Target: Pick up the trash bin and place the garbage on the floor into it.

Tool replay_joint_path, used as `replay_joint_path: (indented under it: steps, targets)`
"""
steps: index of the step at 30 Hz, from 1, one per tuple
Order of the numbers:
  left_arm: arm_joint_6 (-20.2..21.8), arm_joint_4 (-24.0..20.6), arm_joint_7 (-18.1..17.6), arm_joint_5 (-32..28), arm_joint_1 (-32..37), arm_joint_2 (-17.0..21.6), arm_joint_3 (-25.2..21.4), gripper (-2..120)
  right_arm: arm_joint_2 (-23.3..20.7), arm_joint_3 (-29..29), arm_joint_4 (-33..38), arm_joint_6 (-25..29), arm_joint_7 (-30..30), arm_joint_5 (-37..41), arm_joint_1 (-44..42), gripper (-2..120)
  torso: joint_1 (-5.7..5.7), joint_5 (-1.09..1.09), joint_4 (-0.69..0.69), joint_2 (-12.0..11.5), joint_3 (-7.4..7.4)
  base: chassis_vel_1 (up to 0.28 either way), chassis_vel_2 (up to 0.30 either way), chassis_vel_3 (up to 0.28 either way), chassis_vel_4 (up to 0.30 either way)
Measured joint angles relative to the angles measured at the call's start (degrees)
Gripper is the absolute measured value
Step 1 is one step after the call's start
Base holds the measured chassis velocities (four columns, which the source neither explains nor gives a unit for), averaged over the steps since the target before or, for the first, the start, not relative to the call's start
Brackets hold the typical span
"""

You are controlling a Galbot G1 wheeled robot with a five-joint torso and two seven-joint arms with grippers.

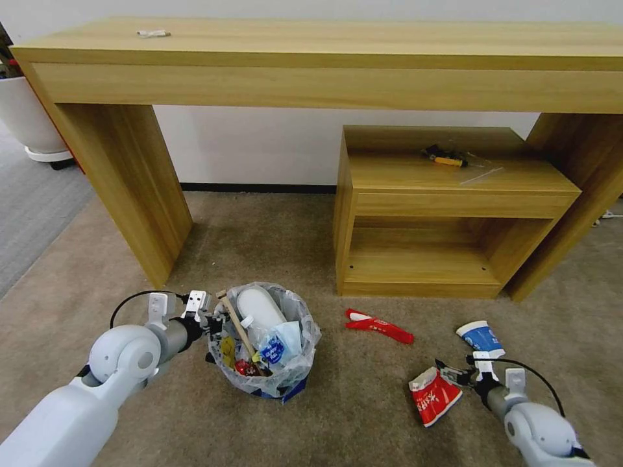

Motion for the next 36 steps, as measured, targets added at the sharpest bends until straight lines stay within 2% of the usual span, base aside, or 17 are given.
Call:
replay_joint_path:
  steps: [1, 5, 6, 8, 17, 18, 19, 20, 21, 22, 24, 26, 30, 31, 32, 35, 36]
  targets:
    - [0.0, -0.05, -0.02, 0.03, 0.11, -0.09, -0.14, 0, -0.5, -0.01, -1.09, 0.88, -3.51, -1.81, 0.78, 100, 0.0, -0.01, 0.0, 0.0, 0.0, 0.0, 0.0, 0.0, 0.0]
    - [0.0, -0.07, -0.02, 0.03, 0.15, -0.11, -0.18, 0, -0.73, -0.01, -1.58, 1.21, -5.24, -3.05, 1.15, 100, 0.0, -0.01, 0.01, 0.0, 0.0, 0.0, 0.0, 0.0, 0.0]
    - [0.0, -0.09, -0.02, 0.03, 0.23, -0.25, -0.28, 0, -1.22, -0.11, -2.85, 1.68, -9.57, -6.43, 2.26, 100, 0.0, -0.01, 0.01, 0.0, 0.0, 0.0, 0.0, 0.0, 0.0]
    - [0.0, -0.08, -0.02, 0.05, 0.24, -0.31, -0.31, 0, -1.38, -0.45, -3.36, 1.85, -10.79, -7.4, 2.68, 100, 0.0, -0.01, -0.02, 0.0, 0.0, 0.0, 0.0, 0.0, 0.0]
    - [0.0, 0.18, -0.02, 0.34, 0.1, -1.21, -0.36, 0, -1.38, -5.53, -9.01, 3.47, -13.29, -12.31, 5.84, 100, 0.0, -0.06, 0.0, 0.0, -0.01, 0.0, 0.0, 0.0, 0.0]
    - [0.0, 0.28, 0.09, 0.33, 0.0, -1.21, -0.41, 0, -0.89, -6.31, -10.15, 3.96, -13.32, -13.3, 6.3, 100, 0.0, -0.04, 0.04, 0.0, 0.0, 0.0, 0.0, 0.0, 0.0]
    - [0.0, 0.44, 0.15, 0.29, -0.1, -1.1, -0.55, 0, -0.52, -6.4, -9.88, 3.97, -13.24, -13.13, 6.22, 99, 0.0, 0.07, -0.04, -0.02, 0.01, 0.0, 0.0, 0.0, 0.0]
    - [0.0, 0.53, 0.23, 0.28, -0.16, -1.01, -0.65, 0, -0.48, -6.33, -9.16, 3.65, -12.88, -12.59, 6.11, 98, 0.0, 0.04, 0.03, -0.01, 0.0, 0.0, 0.0, 0.0, 0.0]
    - [0.0, 0.53, 0.23, 0.28, -0.16, -1.01, -0.65, 0, -0.48, -6.33, -9.16, 3.65, -12.88, -12.59, 6.11, 98, 0.0, 0.04, 0.03, -0.01, 0.0, 0.0, 0.0, 0.0, 0.0]
    - [-0.01, 0.72, 0.47, 0.28, -0.27, -0.92, -0.69, 0, -0.51, -6.28, -8.49, 3.23, -12.67, -11.59, 5.86, 98, 0.0, -0.05, -0.01, -0.01, 0.0, 0.0, 0.0, 0.0, 0.0]
    - [0.0, 1.12, 0.93, 0.31, -0.54, -0.87, -0.69, 0, -0.71, -6.66, -7.88, 2.98, -12.68, -10.55, 5.4, 96, 0.0, 0.01, 0.0, -0.01, 0.0, 0.0, 0.0, 0.0, 0.0]
    - [0.0, 1.26, 0.95, 0.34, -0.69, -0.89, -0.66, 0, -0.72, -6.85, -7.85, 2.97, -12.68, -10.47, 5.31, 96, 0.0, -0.01, -0.01, -0.01, 0.0, 0.0, 0.0, 0.0, 0.0]
    - [0.0, 1.68, 1.23, 0.32, -1.21, -0.99, -0.42, 0, -0.17, -7.29, -8.17, 2.78, -12.69, -10.1, 5.52, 88, 0.0, -0.02, -0.02, -0.01, 0.0, 0.0, 0.0, 0.0, 0.0]
    - [0.0, 1.88, 1.26, 0.32, -1.42, -0.99, -0.4, 0, 0.1, -7.48, -8.4, 2.49, -12.72, -9.96, 5.73, 82, 0.0, -0.02, -0.01, -0.01, 0.0, 0.0, 0.0, 0.0, 0.0]
    - [0.0, 1.88, 1.26, 0.32, -1.42, -0.99, -0.4, 0, 0.1, -7.48, -8.4, 2.49, -12.72, -9.96, 5.73, 82, 0.0, -0.02, -0.01, -0.01, 0.0, 0.0, 0.0, 0.0, 0.0]
    - [0.0, 2.13, 1.56, 0.31, -1.55, -0.84, -0.4, 0, 0.68, -7.88, -9.22, 2.36, -12.58, -9.9, 6.17, 69, 0.0, -0.03, 0.0, -0.01, 0.0, 0.0, 0.0, 0.0, 0.0]
    - [0.0, 2.13, 1.56, 0.31, -1.55, -0.84, -0.4, 0, 0.68, -7.88, -9.22, 2.36, -12.58, -9.9, 6.17, 69, 0.0, -0.03, 0.0, -0.01, 0.0, 0.0, 0.0, 0.0, 0.0]
